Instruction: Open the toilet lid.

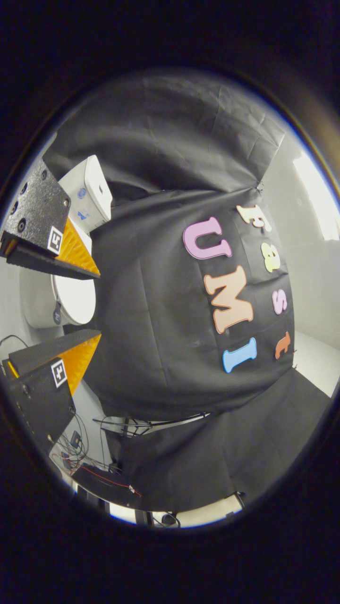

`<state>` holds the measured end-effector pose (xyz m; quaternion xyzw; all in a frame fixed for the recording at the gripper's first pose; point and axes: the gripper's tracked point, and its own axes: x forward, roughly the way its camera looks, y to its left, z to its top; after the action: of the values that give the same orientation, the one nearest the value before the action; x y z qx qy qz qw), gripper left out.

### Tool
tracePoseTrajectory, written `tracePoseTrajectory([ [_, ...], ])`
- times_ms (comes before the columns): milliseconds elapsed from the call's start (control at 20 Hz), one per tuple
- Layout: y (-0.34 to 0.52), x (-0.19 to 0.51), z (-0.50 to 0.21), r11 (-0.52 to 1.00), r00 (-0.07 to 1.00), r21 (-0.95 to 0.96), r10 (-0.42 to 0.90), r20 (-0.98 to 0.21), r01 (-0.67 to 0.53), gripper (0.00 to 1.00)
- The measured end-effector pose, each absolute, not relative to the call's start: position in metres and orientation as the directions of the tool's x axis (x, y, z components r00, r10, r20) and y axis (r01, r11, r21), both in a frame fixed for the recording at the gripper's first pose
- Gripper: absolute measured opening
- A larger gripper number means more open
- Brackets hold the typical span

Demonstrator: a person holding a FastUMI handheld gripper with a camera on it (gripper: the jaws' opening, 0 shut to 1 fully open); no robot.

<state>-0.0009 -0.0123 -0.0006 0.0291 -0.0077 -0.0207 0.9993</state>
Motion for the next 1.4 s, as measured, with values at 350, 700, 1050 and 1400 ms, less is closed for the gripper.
tracePoseTrajectory([
  [350, -0.022, 0.005, -0.013, 0.99, 0.999, 0.136, -0.043, -0.02, 0.045, 0.66],
  [700, -0.039, 0.008, -0.022, 0.96, 0.998, 0.275, -0.055, 0.007, 0.051, 0.66],
  [1050, -0.055, 0.007, -0.025, 0.925, 0.994, 0.374, -0.089, 0.063, 0.059, 0.66],
  [1400, -0.067, 0.014, -0.037, 0.875, 0.993, 0.479, -0.107, 0.055, 0.068, 0.66],
])
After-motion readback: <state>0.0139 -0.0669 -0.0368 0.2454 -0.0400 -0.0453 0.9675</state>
